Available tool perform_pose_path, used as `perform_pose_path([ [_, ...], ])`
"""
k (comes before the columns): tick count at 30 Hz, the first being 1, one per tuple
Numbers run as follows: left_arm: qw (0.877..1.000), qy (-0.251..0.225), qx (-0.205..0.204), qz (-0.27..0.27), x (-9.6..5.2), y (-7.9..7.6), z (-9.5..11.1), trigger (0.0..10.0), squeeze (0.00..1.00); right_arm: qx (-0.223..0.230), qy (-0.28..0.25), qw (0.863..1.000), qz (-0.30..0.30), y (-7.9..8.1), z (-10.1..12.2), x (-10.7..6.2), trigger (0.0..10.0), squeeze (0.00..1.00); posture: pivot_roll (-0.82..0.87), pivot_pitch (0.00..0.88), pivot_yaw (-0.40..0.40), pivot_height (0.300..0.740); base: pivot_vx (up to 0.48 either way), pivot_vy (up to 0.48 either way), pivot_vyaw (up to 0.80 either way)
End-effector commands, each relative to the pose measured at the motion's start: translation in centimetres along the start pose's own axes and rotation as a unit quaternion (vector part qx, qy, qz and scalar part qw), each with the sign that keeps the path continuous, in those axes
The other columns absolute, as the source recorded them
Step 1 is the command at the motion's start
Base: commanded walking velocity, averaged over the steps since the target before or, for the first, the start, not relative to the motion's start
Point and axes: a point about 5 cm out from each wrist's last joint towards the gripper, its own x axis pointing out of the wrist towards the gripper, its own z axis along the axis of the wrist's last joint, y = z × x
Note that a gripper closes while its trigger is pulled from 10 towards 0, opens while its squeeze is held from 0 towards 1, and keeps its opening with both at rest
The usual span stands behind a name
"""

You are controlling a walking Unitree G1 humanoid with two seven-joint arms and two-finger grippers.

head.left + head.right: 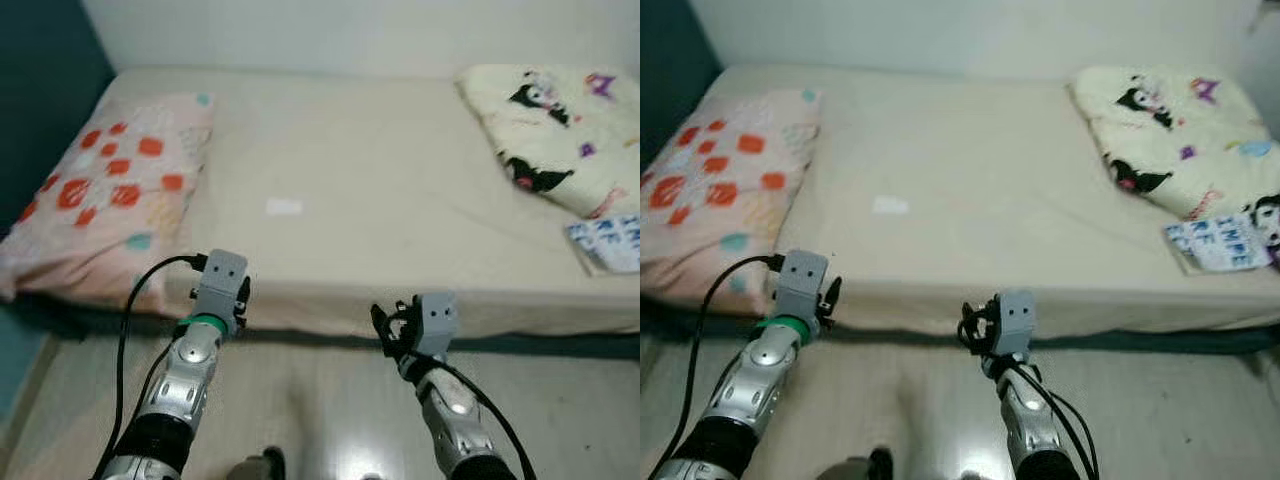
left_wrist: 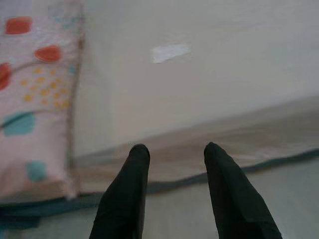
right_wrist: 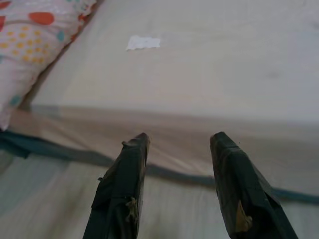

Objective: Clean up the room

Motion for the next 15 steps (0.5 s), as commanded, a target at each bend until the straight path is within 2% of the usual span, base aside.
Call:
perform_pose_path([
  [1, 1.0, 0.001, -0.005, -0.02, -0.2, -0.5, -0.1, 10.0, 0.0, -0.02, -0.021, 1.0, -0.004, -0.1, 0.8, 0.1, 10.0, 0.0, 0.01, 0.073, 0.044, 0.74, 0.0, 0.0, 0.0],
  [2, 1.0, 0.001, -0.014, -0.027, -0.2, -0.4, 0.0, 10.0, 0.0, -0.051, -0.046, 0.998, -0.009, 0.0, 1.9, 0.4, 10.0, 0.0, 0.0, 0.072, 0.048, 0.74, 0.0, 0.0, 0.0],
  [3, 1.0, 0.001, -0.014, -0.027, -0.2, -0.4, 0.0, 10.0, 0.0, -0.051, -0.046, 0.998, -0.009, 0.0, 1.9, 0.4, 10.0, 0.0, 0.0, 0.072, 0.048, 0.74, 0.0, 0.0, 0.0],
  [4, 0.999, 0.0, -0.021, -0.033, -0.2, -0.3, 0.1, 10.0, 0.0, -0.078, -0.076, 0.994, -0.013, 0.1, 3.3, 0.7, 10.0, 0.0, -0.01, 0.073, 0.052, 0.74, 0.0, 0.0, 0.0],
  [6, 0.999, -0.007, -0.035, -0.037, -0.2, 0.1, 0.4, 10.0, 0.0, -0.105, -0.122, 0.987, -0.021, 0.4, 5.5, 1.2, 10.0, 0.0, -0.02, 0.073, 0.052, 0.74, 0.0, 0.0, 0.0],
  [7, 0.999, -0.007, -0.035, -0.037, -0.2, 0.1, 0.4, 10.0, 0.0, -0.105, -0.122, 0.987, -0.021, 0.4, 5.5, 1.2, 10.0, 0.0, -0.02, 0.073, 0.052, 0.74, 0.0, 0.0, 0.0],
  [12, 0.998, -0.048, -0.04, -0.008, -0.3, 1.0, 1.6, 10.0, 0.0, -0.13, -0.193, 0.972, -0.014, 1.2, 9.4, 1.9, 10.0, 0.0, -0.03, 0.068, 0.044, 0.74, 0.0, 0.0, 0.0],
  [15, 0.997, -0.058, -0.041, 0.006, -0.2, 1.2, 1.9, 10.0, 0.0, -0.131, -0.202, 0.971, -0.013, 1.2, 10.0, 1.9, 10.0, 0.0, -0.03, 0.068, 0.042, 0.74, 0.0, 0.0, 0.0],
])
